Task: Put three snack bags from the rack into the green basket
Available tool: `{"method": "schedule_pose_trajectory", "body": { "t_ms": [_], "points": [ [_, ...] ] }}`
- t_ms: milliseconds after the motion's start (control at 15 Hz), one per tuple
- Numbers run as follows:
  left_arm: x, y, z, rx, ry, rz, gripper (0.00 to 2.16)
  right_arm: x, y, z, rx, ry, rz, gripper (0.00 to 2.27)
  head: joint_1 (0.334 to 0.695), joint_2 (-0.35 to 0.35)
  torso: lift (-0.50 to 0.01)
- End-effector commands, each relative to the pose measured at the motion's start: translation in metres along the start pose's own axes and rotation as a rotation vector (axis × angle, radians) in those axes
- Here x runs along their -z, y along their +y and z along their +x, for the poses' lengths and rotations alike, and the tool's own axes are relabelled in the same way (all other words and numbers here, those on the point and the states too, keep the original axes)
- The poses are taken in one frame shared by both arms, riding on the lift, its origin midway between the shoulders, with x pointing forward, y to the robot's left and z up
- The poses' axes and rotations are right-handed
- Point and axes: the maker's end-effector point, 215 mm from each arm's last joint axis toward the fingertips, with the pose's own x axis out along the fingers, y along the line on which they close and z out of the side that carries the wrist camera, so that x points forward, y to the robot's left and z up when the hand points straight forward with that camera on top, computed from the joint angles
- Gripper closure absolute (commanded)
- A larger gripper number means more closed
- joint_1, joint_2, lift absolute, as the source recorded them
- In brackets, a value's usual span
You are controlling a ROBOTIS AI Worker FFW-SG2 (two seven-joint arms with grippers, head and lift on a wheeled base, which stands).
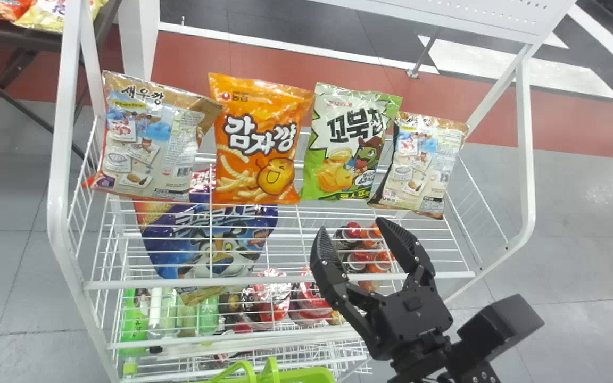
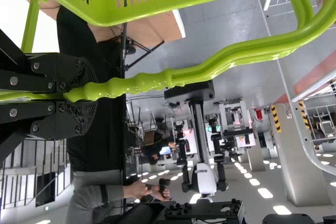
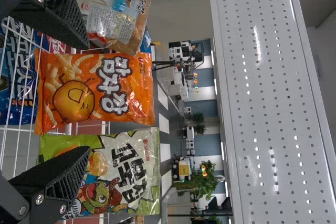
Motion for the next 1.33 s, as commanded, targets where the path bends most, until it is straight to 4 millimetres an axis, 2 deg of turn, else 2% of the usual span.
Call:
{"method": "schedule_pose_trajectory", "body": {
  "t_ms": [0, 667, 800, 867, 1067, 1200, 1267],
  "points": [
    [0.0, -0.001, 0.001, 0.003, -0.005, 0.004, 1.3, -0.001, 0.0, 0.0, -0.002, -0.002, -0.002, 0.14, 0.695, -0.35, 0.0],
    [0.002, -0.003, 0.003, 0.012, -0.013, 0.01, 1.3, 0.002, 0.001, 0.007, -0.011, -0.005, -0.008, 0.14, 0.695, -0.35, 0.0],
    [0.002, -0.005, 0.003, 0.018, -0.012, 0.012, 1.3, 0.004, 0.009, 0.028, -0.034, -0.02, -0.01, 0.14, 0.695, -0.35, 0.0],
    [0.002, -0.006, 0.003, 0.017, -0.012, 0.016, 1.3, 0.012, 0.018, 0.041, -0.054, -0.01, -0.002, 0.14, 0.695, -0.35, 0.0],
    [0.001, -0.003, 0.003, 0.007, -0.012, 0.021, 1.3, 0.027, 0.062, 0.086, -0.123, -0.014, 0.012, 0.14, 0.695, -0.35, 0.0],
    [0.0, -0.003, 0.002, 0.008, -0.012, 0.023, 1.3, 0.049, 0.098, 0.12, -0.189, 0.033, 0.019, 0.14, 0.695, -0.35, 0.0],
    [0.0, -0.003, 0.003, 0.007, -0.006, 0.027, 1.3, 0.053, 0.106, 0.131, -0.193, 0.028, 0.015, 0.14, 0.695, -0.35, 0.0]
  ]
}}
